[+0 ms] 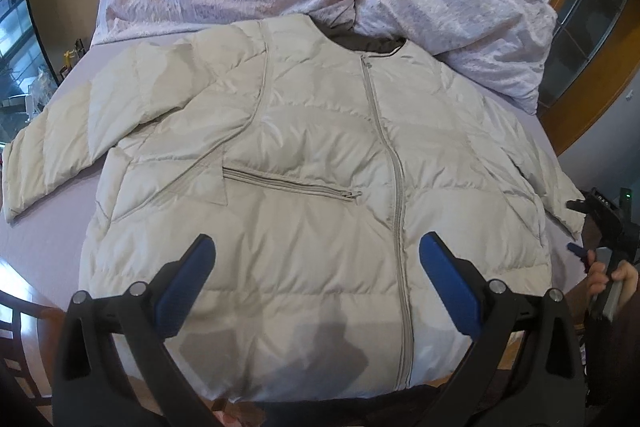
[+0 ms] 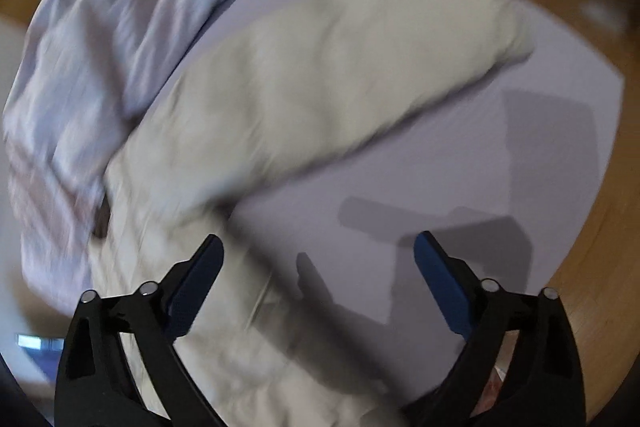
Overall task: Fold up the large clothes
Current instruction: 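Grasp the jacket sleeve cuff with the right gripper and lift it, then carry the sleeve across the jacket front and lay it down with the right gripper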
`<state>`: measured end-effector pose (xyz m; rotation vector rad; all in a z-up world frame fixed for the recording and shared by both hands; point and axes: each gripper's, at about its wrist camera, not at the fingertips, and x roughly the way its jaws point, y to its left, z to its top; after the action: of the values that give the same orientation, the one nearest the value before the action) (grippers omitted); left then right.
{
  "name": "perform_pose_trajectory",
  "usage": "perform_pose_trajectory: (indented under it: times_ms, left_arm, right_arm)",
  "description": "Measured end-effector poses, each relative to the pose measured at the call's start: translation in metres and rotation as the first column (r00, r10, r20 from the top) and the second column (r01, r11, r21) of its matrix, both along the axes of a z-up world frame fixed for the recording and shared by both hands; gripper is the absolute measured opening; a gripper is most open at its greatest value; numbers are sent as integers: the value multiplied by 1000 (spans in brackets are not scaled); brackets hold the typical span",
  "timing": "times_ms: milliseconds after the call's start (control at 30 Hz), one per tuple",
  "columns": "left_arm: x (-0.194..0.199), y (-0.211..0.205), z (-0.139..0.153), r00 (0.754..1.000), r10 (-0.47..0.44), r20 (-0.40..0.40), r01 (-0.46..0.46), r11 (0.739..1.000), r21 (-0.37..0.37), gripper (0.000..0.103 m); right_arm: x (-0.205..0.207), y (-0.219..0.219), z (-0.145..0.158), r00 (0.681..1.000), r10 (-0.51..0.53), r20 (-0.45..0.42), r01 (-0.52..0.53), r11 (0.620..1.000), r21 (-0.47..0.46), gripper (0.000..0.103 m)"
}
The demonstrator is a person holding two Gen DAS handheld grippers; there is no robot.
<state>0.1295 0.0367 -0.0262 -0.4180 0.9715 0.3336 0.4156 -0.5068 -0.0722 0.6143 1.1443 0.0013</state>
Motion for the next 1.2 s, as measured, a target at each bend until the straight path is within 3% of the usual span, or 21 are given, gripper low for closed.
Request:
perform_pose_trajectory:
  times_ms: [167,400,533,733,767,833,933,1200]
  left_arm:
    - [14,-5,-5,999,-6,-32,6,1000,2,101]
    - [33,-15,-7,998,-18,-54,18,1000,5,101]
    - [37,-19,-5,998,-17,-56,17,1000,9,101]
    - [38,-15,-8,998,7,-64,-7,1000,-2,101]
    - [39,-16,-8,998,10,-65,-10,1000,-4,101]
    - [40,-16,-9,998,12,-65,-13,1000,-6,101]
    - [40,-15,-9,998,14,-60,-14,1000,-7,101]
    - [31,2,-8,998,60,-37,-61,998,-30,101]
  right_arm:
    - [18,-62,-7,979,-199,31,201,975,-93,87]
    - [41,-95,-23,960,-280,26,281,946,-161,74]
    - [53,-91,-35,961,-277,7,275,949,-155,67]
    - [54,-78,-33,973,-226,52,232,937,-260,62]
    - [54,-76,-33,975,-212,61,221,936,-274,59]
    - [57,-72,-33,983,-159,88,177,947,-270,32]
    - [57,-70,-30,986,-129,108,152,958,-243,20]
    - [55,-67,1,974,-94,208,132,975,-177,17]
